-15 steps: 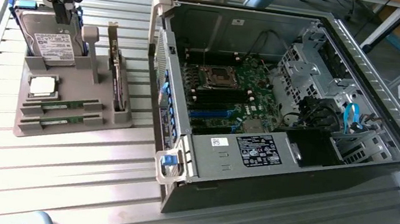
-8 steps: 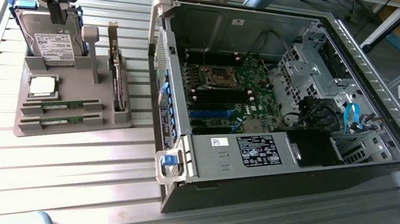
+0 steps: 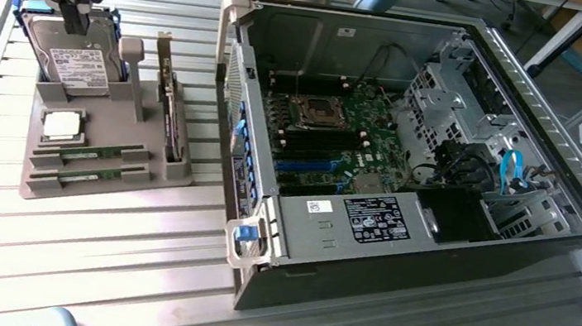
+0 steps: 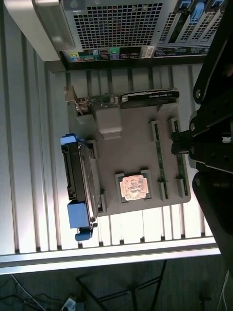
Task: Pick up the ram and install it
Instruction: 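Reach for the ram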
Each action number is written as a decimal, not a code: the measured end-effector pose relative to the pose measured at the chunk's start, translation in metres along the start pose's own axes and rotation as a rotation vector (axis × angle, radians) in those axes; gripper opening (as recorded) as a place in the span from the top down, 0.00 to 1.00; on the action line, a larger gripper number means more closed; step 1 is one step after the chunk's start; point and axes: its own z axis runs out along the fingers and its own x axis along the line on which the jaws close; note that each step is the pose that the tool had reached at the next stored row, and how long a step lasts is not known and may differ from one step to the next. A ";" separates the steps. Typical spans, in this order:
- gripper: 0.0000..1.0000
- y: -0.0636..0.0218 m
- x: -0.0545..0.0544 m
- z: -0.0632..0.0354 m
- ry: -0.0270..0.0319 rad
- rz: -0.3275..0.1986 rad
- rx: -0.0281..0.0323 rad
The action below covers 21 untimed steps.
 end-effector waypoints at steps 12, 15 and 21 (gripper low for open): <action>0.90 -0.0033 0.001 0.0000 0.0002 0.000 0.0000; 0.90 -0.0079 0.001 0.0000 0.0003 0.000 0.0001; 0.90 -0.0192 0.000 0.0000 0.0002 0.000 0.0001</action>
